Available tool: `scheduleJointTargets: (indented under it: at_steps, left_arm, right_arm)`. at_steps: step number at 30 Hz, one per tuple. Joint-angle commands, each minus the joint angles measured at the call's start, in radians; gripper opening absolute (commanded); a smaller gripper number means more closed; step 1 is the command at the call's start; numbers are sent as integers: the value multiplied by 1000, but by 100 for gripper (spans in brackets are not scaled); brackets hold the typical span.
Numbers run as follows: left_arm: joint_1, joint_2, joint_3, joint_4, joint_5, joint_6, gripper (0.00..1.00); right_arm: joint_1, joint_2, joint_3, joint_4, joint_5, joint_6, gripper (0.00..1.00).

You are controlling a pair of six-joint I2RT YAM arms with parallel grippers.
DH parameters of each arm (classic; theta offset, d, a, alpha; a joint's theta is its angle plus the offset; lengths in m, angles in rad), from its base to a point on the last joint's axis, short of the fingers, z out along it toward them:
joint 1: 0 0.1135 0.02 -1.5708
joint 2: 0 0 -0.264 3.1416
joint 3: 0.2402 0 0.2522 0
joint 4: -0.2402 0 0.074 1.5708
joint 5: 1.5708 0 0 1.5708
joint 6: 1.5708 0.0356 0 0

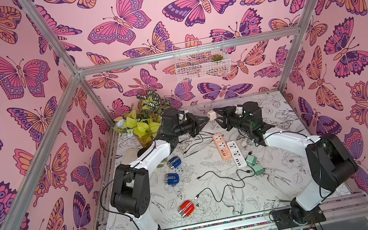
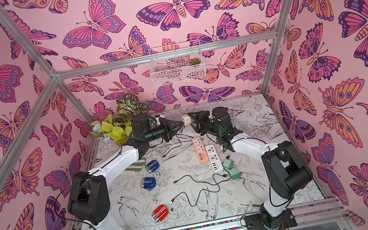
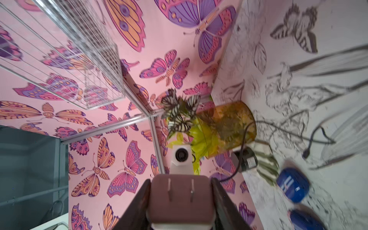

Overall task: Charge the electric shaver
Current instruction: Insert the charging cable into the plug, then insert the plug into the socket.

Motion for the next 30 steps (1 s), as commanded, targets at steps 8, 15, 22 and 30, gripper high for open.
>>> scheduleJointTargets:
  at_steps: [8,15,22,30]
  left_arm:
    - [-34,-212,-100,-183,-77,252,69]
    - [-34,-265,-81,-246,-89,476,59]
    - [-35,-209,1,-416,-176,791,61]
    - [-116,-96,61,-373,-157,878,69]
  right_arm:
    - [-69,-57,180,-581,-133,-172,0]
    - [-112,14,258,-799,-196,-183,0]
    - [-152,37,295,-831,-292,-127,0]
    - [-154,41,247,-709,-338,17,0]
